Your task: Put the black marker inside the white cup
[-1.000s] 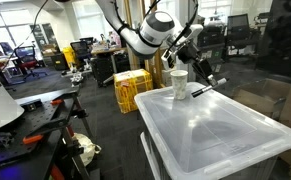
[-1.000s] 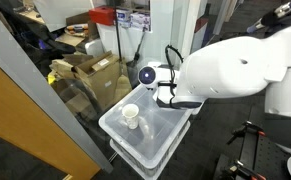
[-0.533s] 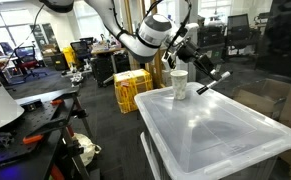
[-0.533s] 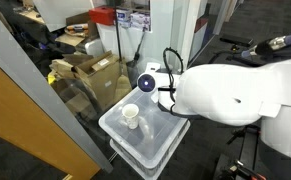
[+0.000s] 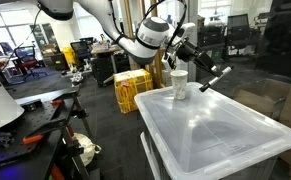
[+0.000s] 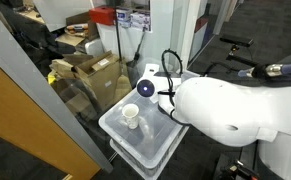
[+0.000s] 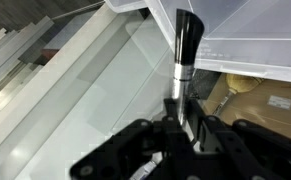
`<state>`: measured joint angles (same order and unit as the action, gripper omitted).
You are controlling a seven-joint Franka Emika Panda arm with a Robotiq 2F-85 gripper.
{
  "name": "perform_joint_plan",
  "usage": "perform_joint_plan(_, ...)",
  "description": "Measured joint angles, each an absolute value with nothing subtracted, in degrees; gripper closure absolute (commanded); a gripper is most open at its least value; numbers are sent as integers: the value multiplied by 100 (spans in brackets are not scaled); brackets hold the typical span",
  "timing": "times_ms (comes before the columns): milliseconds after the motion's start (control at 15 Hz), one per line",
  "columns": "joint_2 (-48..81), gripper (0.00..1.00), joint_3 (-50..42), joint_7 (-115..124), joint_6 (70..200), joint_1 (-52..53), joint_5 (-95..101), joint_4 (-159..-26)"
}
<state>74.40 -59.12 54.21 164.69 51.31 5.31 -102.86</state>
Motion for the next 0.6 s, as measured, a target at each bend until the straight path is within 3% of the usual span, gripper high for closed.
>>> perform_joint_plan(600,7826,95,-6271,5431,16907,5489,310,-10257)
